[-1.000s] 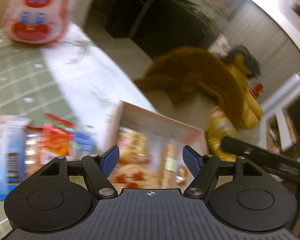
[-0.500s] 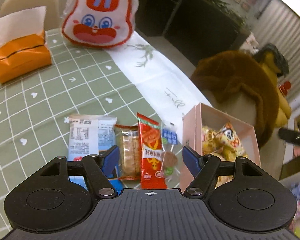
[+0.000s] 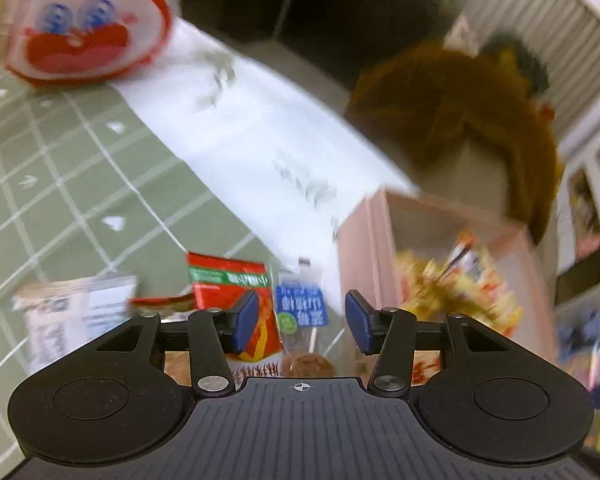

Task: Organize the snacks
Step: 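Open both tools to drop the rice cracker and panda bag into the box, then move the left tool to the red spicy-strip packet while the right tool reaches the clear cookie packet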

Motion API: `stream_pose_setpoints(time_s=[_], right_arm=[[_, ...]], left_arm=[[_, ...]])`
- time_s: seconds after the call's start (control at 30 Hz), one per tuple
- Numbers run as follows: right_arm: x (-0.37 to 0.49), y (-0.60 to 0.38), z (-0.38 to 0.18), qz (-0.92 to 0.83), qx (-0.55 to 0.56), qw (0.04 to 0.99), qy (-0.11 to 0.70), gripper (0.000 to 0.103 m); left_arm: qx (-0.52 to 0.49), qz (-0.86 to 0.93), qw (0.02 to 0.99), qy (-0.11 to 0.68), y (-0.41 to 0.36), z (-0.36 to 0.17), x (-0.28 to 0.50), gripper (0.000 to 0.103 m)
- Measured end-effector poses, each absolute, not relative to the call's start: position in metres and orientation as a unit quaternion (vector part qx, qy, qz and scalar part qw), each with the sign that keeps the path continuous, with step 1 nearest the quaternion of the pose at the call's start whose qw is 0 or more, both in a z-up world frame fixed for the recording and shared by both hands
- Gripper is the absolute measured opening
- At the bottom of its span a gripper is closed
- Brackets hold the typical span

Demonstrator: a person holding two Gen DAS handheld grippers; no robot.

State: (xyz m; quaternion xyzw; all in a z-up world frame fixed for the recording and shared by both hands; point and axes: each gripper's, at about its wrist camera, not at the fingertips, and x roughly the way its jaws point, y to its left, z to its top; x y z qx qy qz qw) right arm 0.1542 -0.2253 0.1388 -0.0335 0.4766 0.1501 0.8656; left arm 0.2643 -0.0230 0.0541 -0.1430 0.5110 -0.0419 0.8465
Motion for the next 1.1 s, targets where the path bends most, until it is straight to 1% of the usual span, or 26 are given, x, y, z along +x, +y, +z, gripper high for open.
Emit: stream_pose_setpoints(time_s=[0.07, 0.13, 0.17, 0.2, 0.4, 0.6, 0.77, 0.83, 0.97, 1.03, 1.1], right_arm=[[0.151, -0.23, 0.127, 0.146, -0.029, 0.861, 0.486, 0.068], [0.152, -0.235, 0.118, 0.14, -0.028, 0.857, 0.495, 0.068], [0.153, -0.239, 0.112, 0.138, -0.023, 0.854, 0.5, 0.068], [0.153, -0.242, 0.108, 0.14, -0.019, 0.851, 0.505, 0.068], [0.148, -0.246, 0.084, 0.145, -0.01, 0.841, 0.522, 0.068], [0.135, -0.235, 0.068, 0.157, 0.008, 0.826, 0.541, 0.068], [0.125, -0.205, 0.057, 0.194, 0.015, 0.809, 0.555, 0.068], [0.121, -0.186, 0.051, 0.211, 0.004, 0.803, 0.557, 0.068], [0.112, -0.152, 0.044, 0.225, -0.038, 0.807, 0.545, 0.068], [0.112, -0.144, 0.042, 0.234, -0.033, 0.805, 0.544, 0.068], [0.114, -0.14, 0.04, 0.236, -0.019, 0.807, 0.542, 0.068]], left_arm=[[-0.1, -0.059, 0.846, 0.52, -0.036, 0.043, 0.268, 0.05], [-0.056, -0.072, 0.858, 0.506, -0.045, 0.042, 0.26, 0.041], [-0.057, -0.08, 0.856, 0.508, -0.044, 0.042, 0.255, 0.031], [-0.058, -0.09, 0.851, 0.515, -0.043, 0.04, 0.248, 0.027], [-0.085, -0.123, 0.847, 0.511, -0.029, 0.039, 0.196, 0.023], [-0.192, -0.108, 0.821, 0.527, -0.008, 0.031, 0.146, 0.023], [-0.249, -0.081, 0.81, 0.525, 0.009, 0.029, 0.11, 0.021], [-0.268, -0.069, 0.817, 0.507, 0.02, 0.036, 0.102, 0.022], [-0.282, -0.066, 0.852, 0.436, 0.034, 0.068, 0.106, 0.024], [-0.27, -0.062, 0.865, 0.417, 0.035, 0.076, 0.121, 0.027], [-0.248, -0.056, 0.873, 0.416, 0.034, 0.077, 0.141, 0.027]])
